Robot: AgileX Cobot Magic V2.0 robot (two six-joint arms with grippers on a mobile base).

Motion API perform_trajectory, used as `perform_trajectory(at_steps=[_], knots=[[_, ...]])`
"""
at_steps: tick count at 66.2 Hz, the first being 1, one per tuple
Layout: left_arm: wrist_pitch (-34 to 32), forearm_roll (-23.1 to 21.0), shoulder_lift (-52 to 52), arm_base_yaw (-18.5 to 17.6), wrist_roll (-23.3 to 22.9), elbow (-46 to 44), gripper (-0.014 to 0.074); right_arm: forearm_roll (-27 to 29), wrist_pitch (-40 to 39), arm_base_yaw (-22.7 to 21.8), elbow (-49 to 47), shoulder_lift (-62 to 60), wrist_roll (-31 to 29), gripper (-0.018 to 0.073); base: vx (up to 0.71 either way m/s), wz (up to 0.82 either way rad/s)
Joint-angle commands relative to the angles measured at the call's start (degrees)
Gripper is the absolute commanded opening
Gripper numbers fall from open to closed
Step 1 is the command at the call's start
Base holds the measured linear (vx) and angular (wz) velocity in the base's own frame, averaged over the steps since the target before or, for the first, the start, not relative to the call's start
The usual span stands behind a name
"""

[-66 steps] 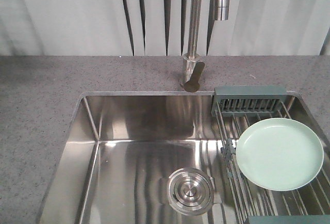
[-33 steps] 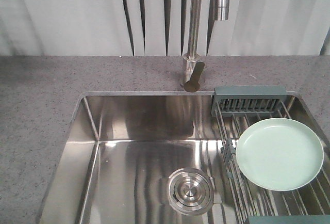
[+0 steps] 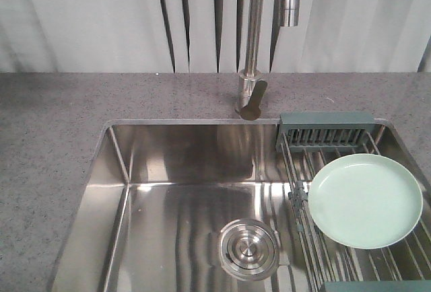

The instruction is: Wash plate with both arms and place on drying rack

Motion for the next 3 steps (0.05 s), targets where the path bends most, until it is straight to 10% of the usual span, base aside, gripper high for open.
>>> perform_trajectory(at_steps=[1, 3], knots=[[-4.24, -0.19, -0.94, 0.19, -0.57, 1.27, -0.0006, -0.18, -4.56, -0.22, 1.07, -0.56, -0.49, -0.001, 0.0, 0.0], [-4.24, -0.19, -0.94, 0.19, -0.57, 1.27, -0.0006, -0.18, -4.56, -0.22, 1.07, -0.56, -0.49, -0.001, 0.0, 0.0]])
